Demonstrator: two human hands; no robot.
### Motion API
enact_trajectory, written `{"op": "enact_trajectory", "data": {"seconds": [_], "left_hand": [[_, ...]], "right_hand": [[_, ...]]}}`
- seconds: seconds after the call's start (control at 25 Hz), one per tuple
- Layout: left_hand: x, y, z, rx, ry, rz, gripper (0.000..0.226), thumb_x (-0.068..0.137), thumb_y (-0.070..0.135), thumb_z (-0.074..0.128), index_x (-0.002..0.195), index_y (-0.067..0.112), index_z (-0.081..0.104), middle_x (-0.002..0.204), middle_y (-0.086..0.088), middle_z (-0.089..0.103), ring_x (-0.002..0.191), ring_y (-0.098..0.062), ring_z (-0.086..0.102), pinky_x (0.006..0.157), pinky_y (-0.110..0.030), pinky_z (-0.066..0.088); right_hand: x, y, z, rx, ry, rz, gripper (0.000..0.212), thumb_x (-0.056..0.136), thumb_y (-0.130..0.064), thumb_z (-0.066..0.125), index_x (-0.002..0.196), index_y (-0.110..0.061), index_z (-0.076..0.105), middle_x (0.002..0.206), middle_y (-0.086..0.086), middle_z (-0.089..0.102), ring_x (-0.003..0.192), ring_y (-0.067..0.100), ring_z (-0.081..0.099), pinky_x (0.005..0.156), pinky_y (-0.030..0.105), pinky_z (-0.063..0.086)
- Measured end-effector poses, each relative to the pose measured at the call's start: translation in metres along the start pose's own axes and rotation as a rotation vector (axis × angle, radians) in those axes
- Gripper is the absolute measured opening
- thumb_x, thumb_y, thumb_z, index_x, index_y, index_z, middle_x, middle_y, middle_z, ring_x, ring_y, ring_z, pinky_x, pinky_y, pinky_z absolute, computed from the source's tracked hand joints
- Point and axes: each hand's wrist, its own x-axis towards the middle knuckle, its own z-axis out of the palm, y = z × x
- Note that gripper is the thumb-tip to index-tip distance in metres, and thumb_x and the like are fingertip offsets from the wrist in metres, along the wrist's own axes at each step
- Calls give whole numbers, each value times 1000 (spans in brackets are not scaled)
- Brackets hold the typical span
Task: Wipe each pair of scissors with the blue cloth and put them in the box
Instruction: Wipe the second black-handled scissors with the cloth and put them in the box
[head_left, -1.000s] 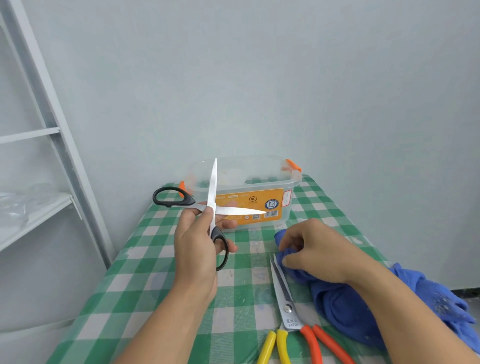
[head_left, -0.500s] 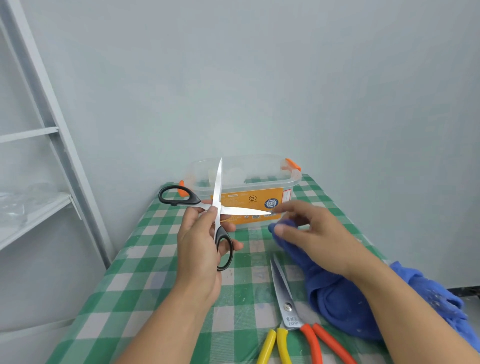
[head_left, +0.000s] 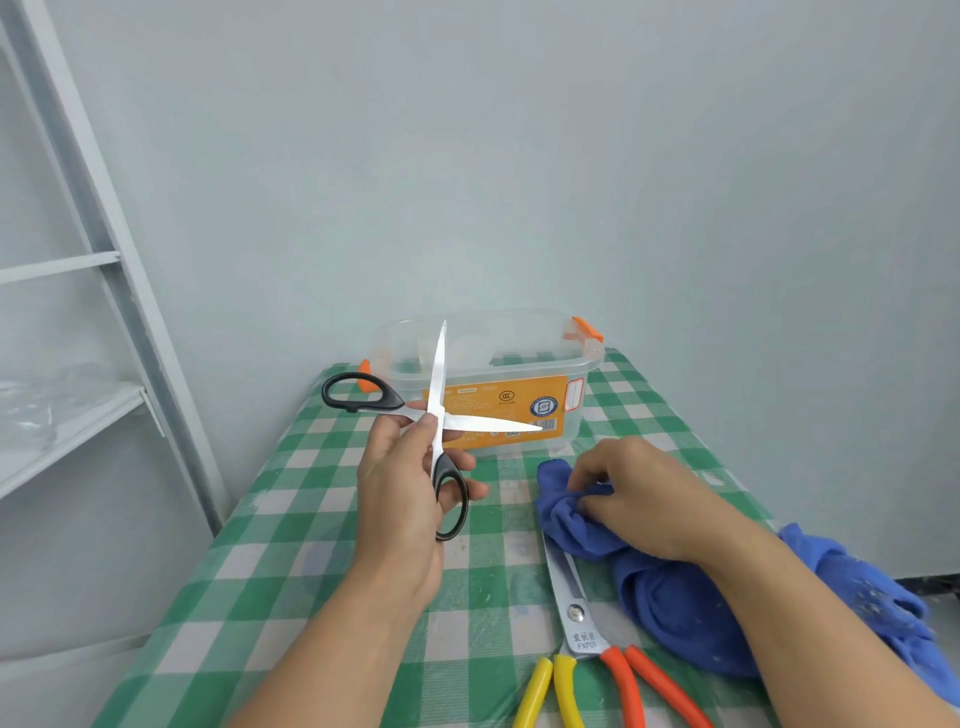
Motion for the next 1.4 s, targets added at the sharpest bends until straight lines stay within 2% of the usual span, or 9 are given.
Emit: {"op": "enact_trajectory", "data": {"seconds": [0.24, 0.52, 0.68, 0.8, 0.92, 1.0, 1.16, 1.28, 1.4], "left_hand": [[-4, -5, 10, -24, -25, 10, 9, 102, 11, 54, 95, 9, 58, 84, -11, 60, 62, -15, 63, 57, -31, 59], [-20, -24, 29, -17, -102, -12, 13, 100, 8, 56, 103, 4, 68, 99, -10, 76, 90, -20, 71, 76, -40, 62], [-21, -20, 29, -58, -99, -60, 21, 102, 10, 53, 106, 4, 72, 98, -12, 77, 83, -17, 73, 64, -21, 57], [-22, -16, 29, -81, -66, -62, 18, 101, 8, 55, 102, 7, 73, 92, -6, 78, 76, -13, 71, 56, -21, 55], [-22, -15, 31, -49, -11, -45, 16, 99, 7, 58, 93, 10, 73, 78, 2, 75, 65, -10, 64, 53, -23, 55], [-22, -15, 31, -41, 1, -46, 15, 98, 9, 60, 91, 11, 72, 75, 4, 73, 61, -11, 60, 54, -24, 56], [-23, -16, 31, -67, -35, -43, 16, 101, 9, 55, 99, 6, 71, 86, -4, 76, 68, -10, 68, 58, -27, 58], [-23, -15, 29, -83, -41, -43, 17, 101, 9, 55, 104, 4, 71, 92, -8, 77, 74, -14, 69, 59, -27, 57], [-21, -11, 25, -42, -7, -39, 14, 99, 10, 59, 95, 7, 71, 78, -4, 72, 63, -15, 61, 55, -26, 55]], "right_hand": [[0, -11, -3, 632, 448, 16, 14, 81, -9, 64, 75, -22, 60, 65, -11, 64, 65, 11, 58, 66, 30, 47], [12, -30, 35, 252, 860, -244, 20, 80, -2, 66, 92, -18, 71, 90, -5, 64, 75, 12, 56, 62, 33, 47], [11, -41, 46, 273, 811, -454, 20, 89, -17, 61, 102, -9, 74, 95, 1, 63, 80, 15, 59, 64, 28, 48], [14, -36, 45, 207, 832, -482, 26, 95, -18, 53, 98, -5, 76, 92, 5, 62, 76, 21, 61, 57, 33, 51], [20, -25, 37, 202, 907, -365, 20, 94, -9, 58, 88, -2, 76, 86, 1, 60, 77, 0, 55, 63, 5, 42], [19, -22, 33, 223, 927, -297, 13, 89, 0, 64, 87, -2, 76, 85, -1, 56, 78, -3, 51, 66, -2, 36], [16, -29, 40, 150, 872, -470, 27, 97, -19, 53, 94, -5, 76, 89, 4, 62, 75, 21, 61, 56, 31, 51], [18, -32, 43, 93, 838, -546, 17, 96, -15, 61, 97, -7, 76, 91, 3, 60, 76, 21, 59, 52, 36, 50], [20, -24, 39, 67, 891, -505, 26, 98, -20, 54, 96, -7, 76, 90, 5, 61, 77, 25, 63, 54, 35, 52]]}}
